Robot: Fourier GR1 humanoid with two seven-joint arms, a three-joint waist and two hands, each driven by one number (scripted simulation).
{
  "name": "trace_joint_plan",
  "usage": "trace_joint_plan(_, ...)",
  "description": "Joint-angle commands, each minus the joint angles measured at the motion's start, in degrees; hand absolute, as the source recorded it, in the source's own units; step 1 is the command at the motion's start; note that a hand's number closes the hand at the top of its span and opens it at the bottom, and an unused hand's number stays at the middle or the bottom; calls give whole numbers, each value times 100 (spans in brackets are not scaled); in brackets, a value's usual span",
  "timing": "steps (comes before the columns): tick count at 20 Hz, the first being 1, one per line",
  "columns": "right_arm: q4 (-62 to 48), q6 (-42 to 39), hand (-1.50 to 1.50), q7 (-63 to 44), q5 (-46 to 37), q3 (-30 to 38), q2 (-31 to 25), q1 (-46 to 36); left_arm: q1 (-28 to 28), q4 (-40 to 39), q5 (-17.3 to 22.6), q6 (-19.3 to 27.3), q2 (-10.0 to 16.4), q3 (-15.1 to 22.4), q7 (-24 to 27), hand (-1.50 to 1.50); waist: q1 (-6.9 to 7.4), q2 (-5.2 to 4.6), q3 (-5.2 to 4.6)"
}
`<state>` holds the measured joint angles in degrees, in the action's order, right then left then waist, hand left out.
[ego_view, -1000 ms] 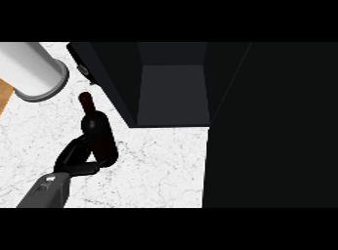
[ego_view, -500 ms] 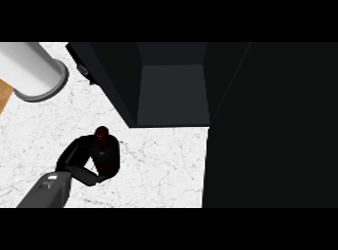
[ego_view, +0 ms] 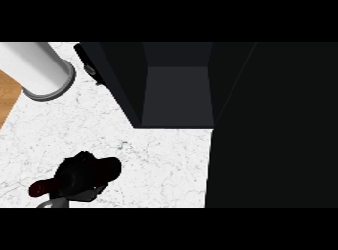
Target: Pick up the wine, place it into the cabinet and close the cabinet
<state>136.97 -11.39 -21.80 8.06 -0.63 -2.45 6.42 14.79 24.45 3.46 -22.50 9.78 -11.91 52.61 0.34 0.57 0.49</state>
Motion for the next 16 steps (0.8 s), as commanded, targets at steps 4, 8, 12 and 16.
trace_joint_plan(4, -283, -88, -150, 192, 104, 244, -78, -99, -867, 649, 354, -428, -335, 29, 224, 150, 0, -44, -44)
trace_joint_plan(8, -56, -7, -150, 47, -104, -34, 37, 78, -1195, 1543, 495, -678, -511, 305, -36, 150, 22, -29, -40)
trace_joint_plan(12, -113, -80, -150, 337, -150, -193, 150, 245, -1735, 2766, 645, -368, -784, 583, -479, 150, 8, -29, -37)
trace_joint_plan(16, -178, 46, -150, 88, -43, 6, 69, -155, -2170, 4414, 1106, -180, -961, 903, -1763, 150, 43, -29, -36)
